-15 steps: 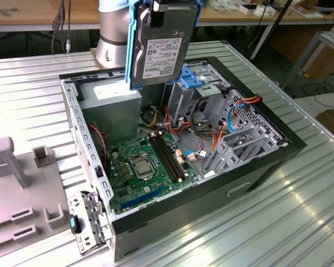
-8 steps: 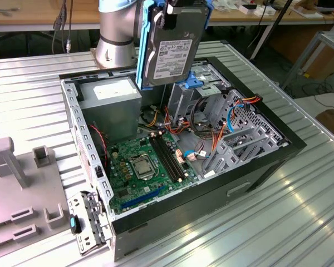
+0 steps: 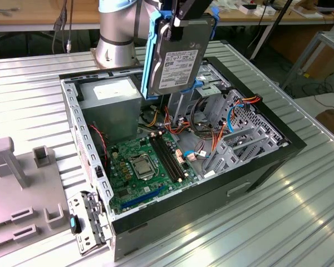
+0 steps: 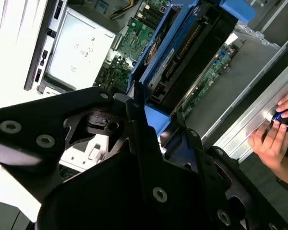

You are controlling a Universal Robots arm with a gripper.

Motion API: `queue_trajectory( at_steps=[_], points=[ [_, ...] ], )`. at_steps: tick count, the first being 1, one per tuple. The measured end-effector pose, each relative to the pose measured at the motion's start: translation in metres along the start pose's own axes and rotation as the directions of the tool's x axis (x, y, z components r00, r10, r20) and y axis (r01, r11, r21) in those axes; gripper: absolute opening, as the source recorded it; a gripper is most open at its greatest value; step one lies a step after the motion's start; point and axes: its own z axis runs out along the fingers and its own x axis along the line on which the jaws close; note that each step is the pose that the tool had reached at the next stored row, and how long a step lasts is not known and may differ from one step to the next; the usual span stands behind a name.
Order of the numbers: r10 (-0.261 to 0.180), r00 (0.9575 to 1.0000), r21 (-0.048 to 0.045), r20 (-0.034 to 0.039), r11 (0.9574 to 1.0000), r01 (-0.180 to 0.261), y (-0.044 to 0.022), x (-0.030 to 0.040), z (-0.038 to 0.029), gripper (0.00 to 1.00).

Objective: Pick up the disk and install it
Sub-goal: 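Pick up the disk, then insert the disk into the insertion slot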

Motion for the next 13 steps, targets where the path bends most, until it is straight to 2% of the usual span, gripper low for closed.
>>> queue_trajectory(
  at_steps=[3,13],
  points=[
    [0.0,1.0,0.0004,0.0002,1.0,0.0,-0.0053,0.0009,0.0018,0.37],
    [0.0,1.0,0.0008,0.0,1.0,0.0,-0.0053,0.0008,0.0017,0.37]
  ],
)
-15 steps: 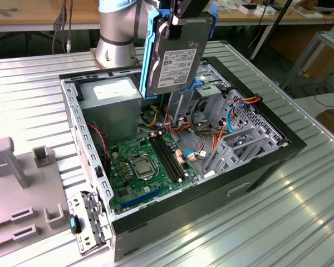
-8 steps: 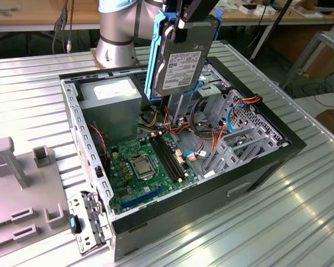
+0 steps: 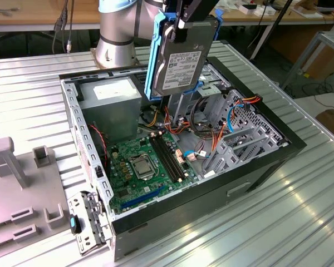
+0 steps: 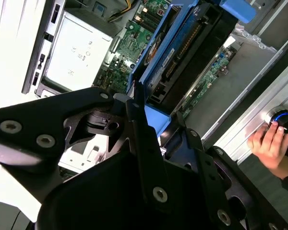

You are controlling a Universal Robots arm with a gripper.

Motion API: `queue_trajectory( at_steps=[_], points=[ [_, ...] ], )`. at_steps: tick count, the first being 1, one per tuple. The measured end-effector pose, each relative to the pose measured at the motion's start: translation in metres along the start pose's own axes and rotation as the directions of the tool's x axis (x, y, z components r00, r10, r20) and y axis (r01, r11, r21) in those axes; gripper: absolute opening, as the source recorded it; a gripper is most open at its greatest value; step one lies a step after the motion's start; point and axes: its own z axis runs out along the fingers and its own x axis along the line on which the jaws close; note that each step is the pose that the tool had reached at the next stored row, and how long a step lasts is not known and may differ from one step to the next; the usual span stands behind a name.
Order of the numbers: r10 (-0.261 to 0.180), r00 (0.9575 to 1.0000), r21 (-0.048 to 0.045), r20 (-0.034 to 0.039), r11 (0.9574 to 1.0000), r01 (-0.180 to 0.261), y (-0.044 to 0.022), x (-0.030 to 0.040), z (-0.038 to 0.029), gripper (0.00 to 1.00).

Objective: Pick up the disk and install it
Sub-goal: 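Insert the disk into the insertion slot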

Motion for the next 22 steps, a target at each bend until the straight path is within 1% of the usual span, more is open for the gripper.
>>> queue_trajectory(
  at_steps=[5,7,8,9,10,11,13,15,17,19,20,21,22],
  points=[
    [0.0,1.0,0.0,0.0001,1.0,0.0,-0.0002,0.0,0.0,0.37],
    [0.0,1.0,0.0,0.0,1.0,0.0,-0.009,-0.0001,0.0002,0.37],
    [0.0,1.0,0.0001,0.0001,1.0,0.0,-0.0113,-0.0001,0.0003,0.37],
    [0.0,1.0,0.0001,0.0001,1.0,0.0,-0.0156,0.0003,0.0004,0.37],
    [0.0,1.0,0.0,-0.0001,1.0,0.0,-0.0179,0.003,0.0005,0.37],
    [0.0,1.0,0.0001,-0.0019,1.0,0.0,-0.0185,0.0069,0.0006,0.37],
    [0.0,1.0,0.0001,-0.0053,1.0,0.0,-0.0188,0.0113,0.0008,0.37],
    [0.0,0.9999,0.0002,-0.0147,1.0,0.0,-0.0189,0.0154,0.0011,0.37],
    [-0.001,0.9996,0.0004,-0.027,1.0,0.001,-0.019,0.0206,0.0014,0.37],
    [-0.001,0.9995,0.0004,-0.0316,1.0,0.001,-0.0191,0.0243,0.0018,0.37],
    [-0.001,0.9995,0.0004,-0.0322,1.0,0.001,-0.0199,0.0292,0.0025,0.37],
    [-0.001,0.9995,0.0005,-0.0322,1.0,0.001,-0.0219,0.0326,0.0032,0.37],
    [-0.001,0.9995,0.0004,-0.0323,1.0,0.001,-0.0244,0.0338,0.0037,0.37]
  ],
)
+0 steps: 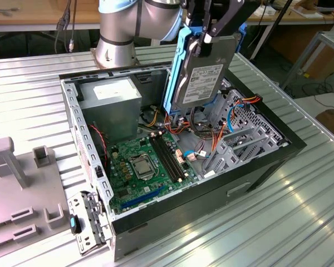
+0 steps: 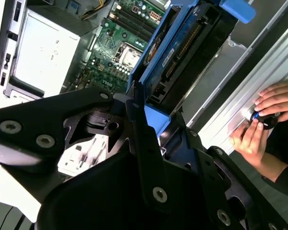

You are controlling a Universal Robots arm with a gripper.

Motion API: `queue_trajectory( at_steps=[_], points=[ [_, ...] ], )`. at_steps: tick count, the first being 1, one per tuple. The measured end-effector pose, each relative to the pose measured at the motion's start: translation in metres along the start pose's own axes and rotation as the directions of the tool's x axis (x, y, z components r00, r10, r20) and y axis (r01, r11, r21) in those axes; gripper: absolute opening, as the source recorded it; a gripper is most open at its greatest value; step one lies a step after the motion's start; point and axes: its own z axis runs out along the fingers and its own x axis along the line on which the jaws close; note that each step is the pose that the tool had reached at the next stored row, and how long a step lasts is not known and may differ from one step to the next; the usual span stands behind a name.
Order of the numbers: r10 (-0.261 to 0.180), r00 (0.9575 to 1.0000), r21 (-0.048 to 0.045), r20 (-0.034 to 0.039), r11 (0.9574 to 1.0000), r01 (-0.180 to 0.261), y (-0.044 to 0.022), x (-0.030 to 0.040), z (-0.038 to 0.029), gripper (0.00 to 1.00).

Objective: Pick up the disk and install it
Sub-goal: 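Insert the disk into the insertion slot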

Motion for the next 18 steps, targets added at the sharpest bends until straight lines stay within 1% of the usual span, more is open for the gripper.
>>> queue_trajectory(
  at_steps=[6,7,8,9,10,15,17,18],
  points=[
    [0.0,1.0,0.0001,0.0001,1.0,0.0,-0.0216,0.0011,0.0026,0.37],
    [0.0,1.0,0.0,-0.0001,1.0,0.0,-0.0247,0.0017,0.0029,0.37],
    [0.0,1.0,0.0,0.0,1.0,0.0,-0.0297,0.0035,0.0036,0.37],
    [0.0,1.0,0.0,0.0,1.0,0.0,-0.0324,0.0071,0.0043,0.37],
    [0.0,1.0,0.0,0.0,1.0,0.0,-0.0339,0.0121,0.0051,0.37],
    [0.0,1.0,0.0001,0.0002,1.0,0.0,-0.0378,0.0289,0.0078,0.37],
    [0.0,1.0,0.0,0.0001,1.0,0.0,-0.041,0.0335,0.0087,0.37],
    [0.0,1.0,0.0,0.0001,1.0,0.0,-0.0432,0.0346,0.009,0.37]
  ],
)
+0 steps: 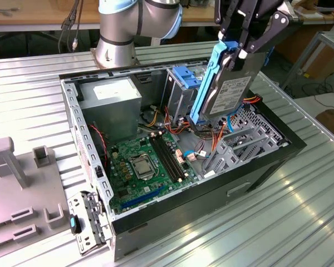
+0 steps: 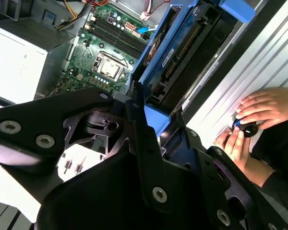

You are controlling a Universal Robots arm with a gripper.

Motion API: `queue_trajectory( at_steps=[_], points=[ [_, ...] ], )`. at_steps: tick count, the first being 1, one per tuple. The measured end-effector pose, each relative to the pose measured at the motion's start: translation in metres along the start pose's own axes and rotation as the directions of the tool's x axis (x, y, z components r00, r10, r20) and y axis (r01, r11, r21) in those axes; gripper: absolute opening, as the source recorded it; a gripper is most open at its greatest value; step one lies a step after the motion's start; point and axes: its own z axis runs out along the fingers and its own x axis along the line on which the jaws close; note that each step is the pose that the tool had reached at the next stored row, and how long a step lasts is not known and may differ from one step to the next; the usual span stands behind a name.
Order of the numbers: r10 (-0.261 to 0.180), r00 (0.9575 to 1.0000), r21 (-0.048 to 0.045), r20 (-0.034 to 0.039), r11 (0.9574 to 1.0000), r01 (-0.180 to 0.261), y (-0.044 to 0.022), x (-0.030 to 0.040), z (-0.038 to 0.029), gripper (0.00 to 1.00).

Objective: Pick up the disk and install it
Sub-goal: 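Insert the disk into the insertion slot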

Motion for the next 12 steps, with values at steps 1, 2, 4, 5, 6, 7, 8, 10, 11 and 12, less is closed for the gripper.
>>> queue_trajectory(
  at_steps=[1,2,4,5,6,7,8,10,11,12],
  points=[
    [0.0,1.0,0.0,-0.0001,1.0,0.0,-0.0044,0.0015,0.0006,0.37],
    [0.0,1.0,0.0,-0.0001,1.0,0.0,-0.007,0.002,0.0009,0.37],
    [0.0,1.0,0.0,0.0,1.0,0.0,-0.0145,0.0037,0.0019,0.37],
    [0.0,1.0,0.0,0.0,1.0,0.0,-0.0166,0.0048,0.0023,0.37],
    [0.0,1.0,0.0,0.0,1.0,0.0,-0.0183,0.0066,0.0027,0.37],
    [0.0,1.0,0.0,0.0001,1.0,0.0,-0.021,0.012,0.0038,0.37],
    [0.0,1.0,0.0,-0.0001,1.0,0.0,-0.0219,0.0144,0.0042,0.37],
    [0.0,1.0,0.0,0.0,1.0,0.0,-0.0242,0.0189,0.0052,0.37],
    [0.0,1.0,0.0,-0.0001,1.0,0.0,-0.026,0.0207,0.0057,0.37],
    [0.0,1.0,0.0,0.0,1.0,0.0,-0.0295,0.022,0.0063,0.37]
  ],
)
